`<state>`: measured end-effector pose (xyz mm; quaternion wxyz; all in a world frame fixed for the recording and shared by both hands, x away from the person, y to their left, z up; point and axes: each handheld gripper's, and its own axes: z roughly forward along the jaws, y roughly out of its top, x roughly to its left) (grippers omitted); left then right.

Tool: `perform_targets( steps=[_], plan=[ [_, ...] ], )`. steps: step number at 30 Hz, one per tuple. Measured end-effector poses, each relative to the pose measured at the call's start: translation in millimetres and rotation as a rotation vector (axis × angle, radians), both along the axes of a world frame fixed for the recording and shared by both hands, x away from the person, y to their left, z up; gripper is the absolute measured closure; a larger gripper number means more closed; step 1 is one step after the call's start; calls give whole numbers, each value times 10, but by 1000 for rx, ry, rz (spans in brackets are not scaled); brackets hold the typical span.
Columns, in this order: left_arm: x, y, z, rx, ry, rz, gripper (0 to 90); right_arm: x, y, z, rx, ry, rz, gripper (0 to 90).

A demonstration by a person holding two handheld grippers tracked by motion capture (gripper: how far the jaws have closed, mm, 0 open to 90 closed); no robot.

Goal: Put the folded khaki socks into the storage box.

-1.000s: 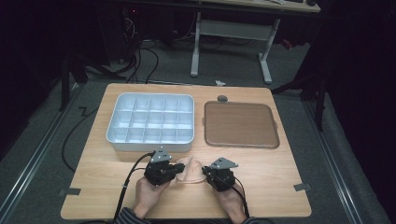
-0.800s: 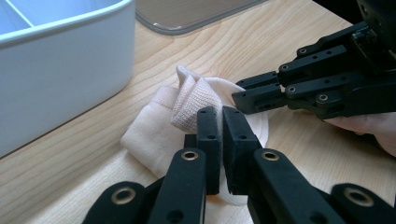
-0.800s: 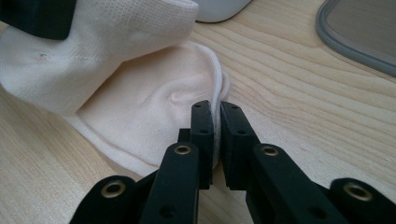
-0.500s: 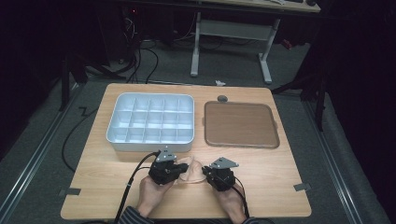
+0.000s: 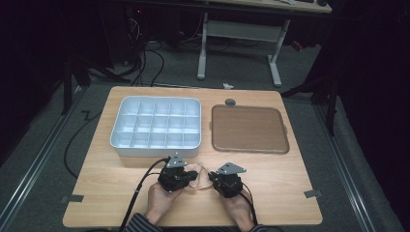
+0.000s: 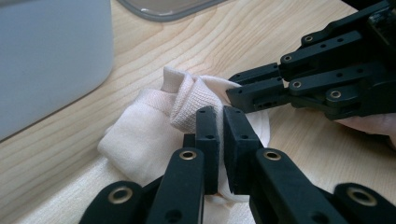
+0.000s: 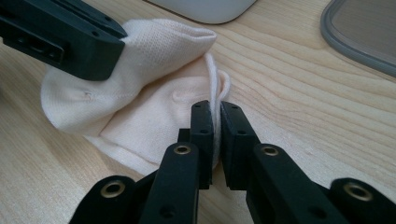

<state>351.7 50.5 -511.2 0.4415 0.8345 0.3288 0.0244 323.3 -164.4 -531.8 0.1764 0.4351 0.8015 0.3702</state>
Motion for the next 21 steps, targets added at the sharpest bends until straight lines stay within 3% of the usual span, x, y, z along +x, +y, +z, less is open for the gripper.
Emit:
perform_targets(
  steps=[9,16,21],
  plan=[
    [-5,-92,-47,23,11,-23,848,7,-9,0,6,4,1,843],
    [-8,-151,-84,66,9,-43,866,11,-11,-1,6,4,2,843],
    [-3,-135,-70,46,16,-45,820,11,-11,-1,6,6,1,843]
  ],
)
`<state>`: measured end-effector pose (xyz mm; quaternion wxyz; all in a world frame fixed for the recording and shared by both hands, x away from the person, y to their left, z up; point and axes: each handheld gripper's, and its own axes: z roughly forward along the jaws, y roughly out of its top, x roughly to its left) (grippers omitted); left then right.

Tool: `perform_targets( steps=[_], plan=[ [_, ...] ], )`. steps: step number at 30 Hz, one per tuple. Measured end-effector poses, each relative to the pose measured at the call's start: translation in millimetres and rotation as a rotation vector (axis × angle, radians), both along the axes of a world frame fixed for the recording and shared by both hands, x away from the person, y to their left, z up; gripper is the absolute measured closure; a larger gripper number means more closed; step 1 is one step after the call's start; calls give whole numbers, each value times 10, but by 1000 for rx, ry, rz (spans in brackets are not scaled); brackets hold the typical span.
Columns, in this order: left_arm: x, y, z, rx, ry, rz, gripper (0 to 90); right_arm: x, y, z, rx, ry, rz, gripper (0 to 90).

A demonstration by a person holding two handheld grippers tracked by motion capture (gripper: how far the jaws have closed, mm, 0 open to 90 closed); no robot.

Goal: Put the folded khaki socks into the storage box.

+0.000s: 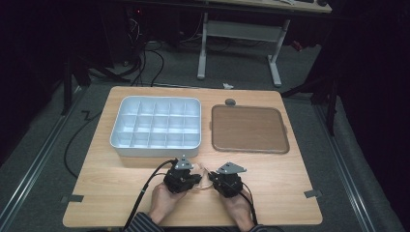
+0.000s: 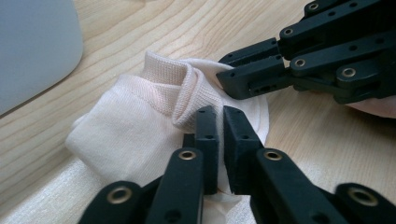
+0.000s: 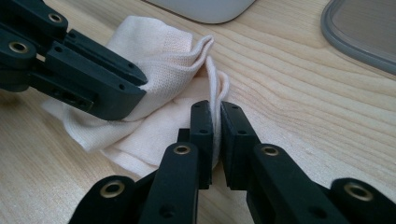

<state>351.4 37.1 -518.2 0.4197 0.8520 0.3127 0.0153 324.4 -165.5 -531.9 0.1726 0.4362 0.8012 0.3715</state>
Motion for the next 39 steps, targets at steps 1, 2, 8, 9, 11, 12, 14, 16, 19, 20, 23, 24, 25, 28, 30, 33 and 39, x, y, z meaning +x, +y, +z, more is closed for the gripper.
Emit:
perform_targets(
  steps=[1,2,8,9,11,12,14,16,19,20,23,24,25,28,30,33,39],
  plan=[
    [-11,6,12,-10,-4,2,797,1,-1,0,1,0,0,843],
    [-24,16,25,-20,-12,2,785,2,-2,0,2,1,0,843],
    [-48,49,64,-54,-20,13,714,4,-4,-1,3,1,-1,834],
    [-55,54,73,-57,-25,15,709,5,-6,-1,4,2,-3,830],
    [-74,75,114,-63,-43,19,698,9,-9,-2,6,4,-3,824],
    [-90,83,134,-61,-58,28,686,10,-9,-1,7,5,-4,824],
    [-127,131,190,-57,-82,42,677,8,-5,-1,3,2,-2,823],
    [-159,184,233,-70,-93,49,671,3,3,1,-6,-2,1,822],
    [-187,268,281,-93,-100,57,671,3,6,0,-8,-4,1,821],
    [-184,290,285,-93,-100,64,671,2,7,0,-8,-4,0,821],
    [-149,351,255,-71,-91,90,673,2,7,1,-9,-4,-2,813],
    [-132,371,220,-62,-82,109,673,4,4,1,-7,-3,-1,809],
    [-120,386,189,-52,-77,118,672,9,-1,0,-1,1,-4,796],
    [-112,397,90,-18,-81,142,670,12,5,0,0,1,3,759],
    [-105,399,41,2,-74,139,669,8,15,1,-3,1,1,745],
    [-109,380,-2,13,-75,153,664,15,9,1,5,5,-4,710],
    [-130,341,-74,14,-73,181,662,-25,-13,87,32,-13,-7,653]
  ],
)
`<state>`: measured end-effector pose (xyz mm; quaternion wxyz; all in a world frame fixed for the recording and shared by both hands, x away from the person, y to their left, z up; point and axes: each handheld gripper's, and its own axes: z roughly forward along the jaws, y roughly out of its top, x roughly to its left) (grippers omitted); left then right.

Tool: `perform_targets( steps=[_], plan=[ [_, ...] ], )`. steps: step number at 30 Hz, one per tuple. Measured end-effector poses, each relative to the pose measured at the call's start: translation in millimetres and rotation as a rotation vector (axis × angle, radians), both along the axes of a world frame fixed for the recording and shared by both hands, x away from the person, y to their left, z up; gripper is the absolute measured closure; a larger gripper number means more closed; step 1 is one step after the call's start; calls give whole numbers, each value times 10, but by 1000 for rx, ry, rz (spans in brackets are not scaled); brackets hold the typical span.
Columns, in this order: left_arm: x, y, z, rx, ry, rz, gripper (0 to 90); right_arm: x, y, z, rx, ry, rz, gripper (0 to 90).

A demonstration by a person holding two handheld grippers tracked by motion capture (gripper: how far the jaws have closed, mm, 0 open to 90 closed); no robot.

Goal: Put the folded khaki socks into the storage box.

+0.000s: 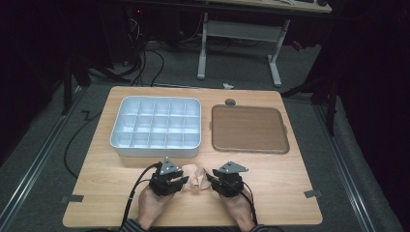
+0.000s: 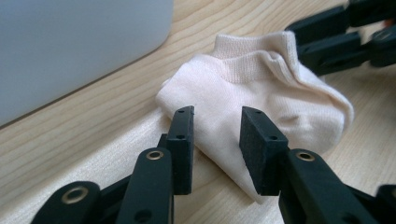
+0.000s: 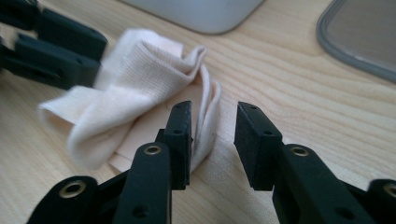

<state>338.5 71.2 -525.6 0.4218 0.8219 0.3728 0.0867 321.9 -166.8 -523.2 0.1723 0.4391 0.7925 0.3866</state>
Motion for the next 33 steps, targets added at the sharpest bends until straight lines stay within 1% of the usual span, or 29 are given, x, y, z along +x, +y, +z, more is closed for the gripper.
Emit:
perform_targets(
  steps=[1,2,6,8,10,13,16,19,21,23,29,33],
  plan=[
    [-1,-1,-7,22,-8,-3,664,-12,5,28,5,-5,1,637],
    [1,-5,-16,28,-8,-6,666,-24,11,57,10,-13,3,620],
    [16,-12,-28,15,7,0,663,-67,60,184,45,-44,24,549],
    [16,-14,-30,24,1,-2,661,-79,115,245,56,-56,40,532],
    [15,-14,-29,28,1,-5,663,-79,186,289,45,-63,51,521],
    [15,-18,-30,36,1,-10,673,-44,286,297,31,-63,62,503],
    [11,-24,-31,45,-5,-10,672,8,390,256,-9,-45,56,473],
    [4,-32,-29,53,-8,-6,669,45,425,209,-49,-28,38,457],
    [5,-33,-29,55,-7,-5,662,65,410,172,-70,-9,28,455],
    [11,-29,-29,52,0,-5,660,74,366,144,-84,-1,17,456],
    [16,-28,-32,47,8,0,657,88,151,102,-68,11,-26,458],
    [20,-26,-34,42,13,1,657,99,71,41,-68,32,-31,451]
  ],
)
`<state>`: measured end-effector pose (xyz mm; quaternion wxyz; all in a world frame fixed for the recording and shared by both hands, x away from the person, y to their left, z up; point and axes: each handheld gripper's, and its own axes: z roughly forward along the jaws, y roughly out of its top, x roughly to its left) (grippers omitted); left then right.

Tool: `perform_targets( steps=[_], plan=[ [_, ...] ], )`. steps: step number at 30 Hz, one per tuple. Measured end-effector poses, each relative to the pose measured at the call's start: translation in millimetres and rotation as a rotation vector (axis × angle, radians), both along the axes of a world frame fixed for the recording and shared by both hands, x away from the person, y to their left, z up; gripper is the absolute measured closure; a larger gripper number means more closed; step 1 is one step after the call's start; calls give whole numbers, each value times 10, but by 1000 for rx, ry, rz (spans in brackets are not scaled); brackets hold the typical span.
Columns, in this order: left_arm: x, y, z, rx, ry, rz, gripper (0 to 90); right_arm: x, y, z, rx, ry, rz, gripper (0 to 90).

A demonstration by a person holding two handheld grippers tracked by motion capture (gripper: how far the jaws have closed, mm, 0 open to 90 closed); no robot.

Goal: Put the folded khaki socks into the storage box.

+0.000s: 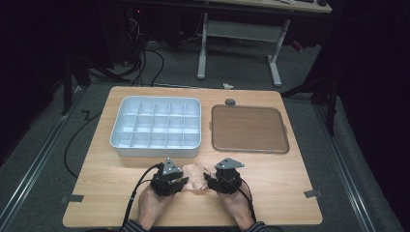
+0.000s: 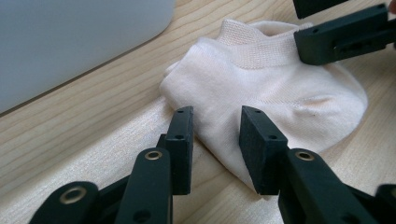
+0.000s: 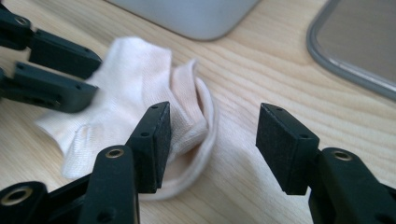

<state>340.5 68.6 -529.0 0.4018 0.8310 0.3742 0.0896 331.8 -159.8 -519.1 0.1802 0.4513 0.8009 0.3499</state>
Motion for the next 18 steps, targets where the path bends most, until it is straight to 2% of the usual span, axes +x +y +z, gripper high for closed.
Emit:
perform_targets(
  steps=[5,11,14,18],
  plan=[
    [3,4,-3,-5,3,0,656,11,-6,-22,3,4,-3,451],
    [2,2,-3,-4,2,2,654,-44,33,77,30,-35,5,467],
    [2,2,-3,-4,3,3,651,-86,105,93,26,-46,36,464],
    [4,0,0,-6,8,7,651,-101,193,70,20,-32,58,450]
  ],
)
